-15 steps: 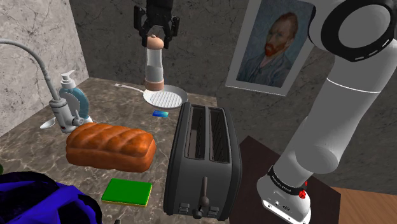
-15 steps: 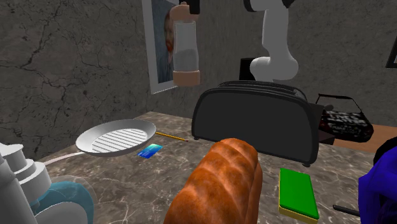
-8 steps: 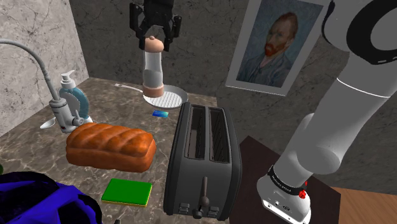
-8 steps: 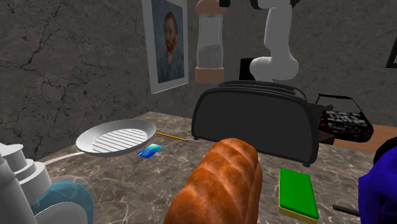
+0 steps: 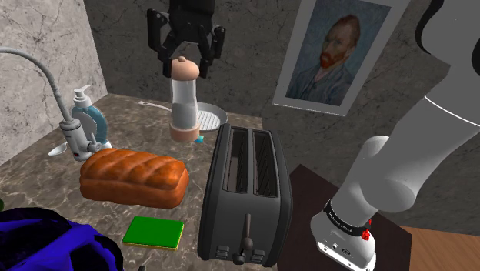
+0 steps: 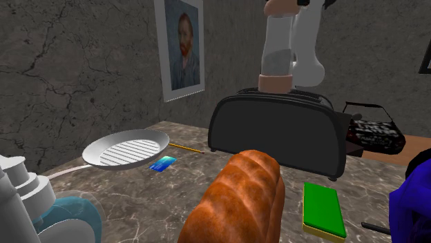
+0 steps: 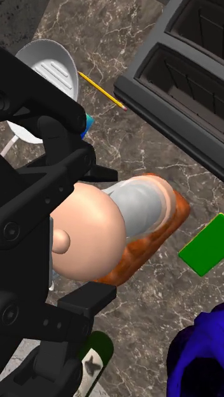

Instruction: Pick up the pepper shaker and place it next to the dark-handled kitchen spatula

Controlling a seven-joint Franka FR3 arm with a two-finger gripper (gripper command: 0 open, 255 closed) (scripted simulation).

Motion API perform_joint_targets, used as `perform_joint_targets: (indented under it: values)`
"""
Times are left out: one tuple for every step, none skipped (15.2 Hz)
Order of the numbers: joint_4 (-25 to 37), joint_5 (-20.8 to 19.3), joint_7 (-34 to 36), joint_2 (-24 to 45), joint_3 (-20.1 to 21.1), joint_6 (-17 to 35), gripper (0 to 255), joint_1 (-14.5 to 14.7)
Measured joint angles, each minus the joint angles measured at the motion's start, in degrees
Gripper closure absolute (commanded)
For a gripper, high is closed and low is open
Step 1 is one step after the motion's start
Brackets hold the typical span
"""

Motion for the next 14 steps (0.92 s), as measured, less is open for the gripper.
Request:
perform_joint_targets:
  values:
    - [-0.6,0.2,1.0,-0.7,0.6,0.1,255,0.5]
    - [-1.4,0.6,2.3,-1.6,1.3,0.2,255,1.1]
    - [-2.1,1.0,3.5,-2.5,2.0,0.2,255,1.6]
    - [-2.6,1.4,4.6,-3.4,2.6,0.0,255,2.1]
    - [-2.9,1.6,5.6,-4.0,3.2,0.0,255,2.5]
    - [-3.7,2.0,6.8,-4.7,3.9,0.3,255,3.1]
    - [-4.0,2.2,7.8,-5.0,4.6,0.5,255,3.5]
    - [-4.8,2.5,9.1,-5.6,5.4,1.0,255,4.1]
    - [-4.5,2.6,10.6,-5.7,6.3,0.8,255,4.6]
    - [-4.7,2.8,11.8,-6.0,7.1,0.9,255,5.1]
    - [-4.6,2.9,13.3,-6.0,8.1,1.1,255,5.6]
    - [-4.3,2.9,14.7,-5.9,9.0,1.0,255,6.1]
    - [-5.3,3.3,16.1,-6.5,10.0,1.7,255,6.7]
    - [-5.3,3.6,17.2,-6.9,10.7,1.5,255,7.1]
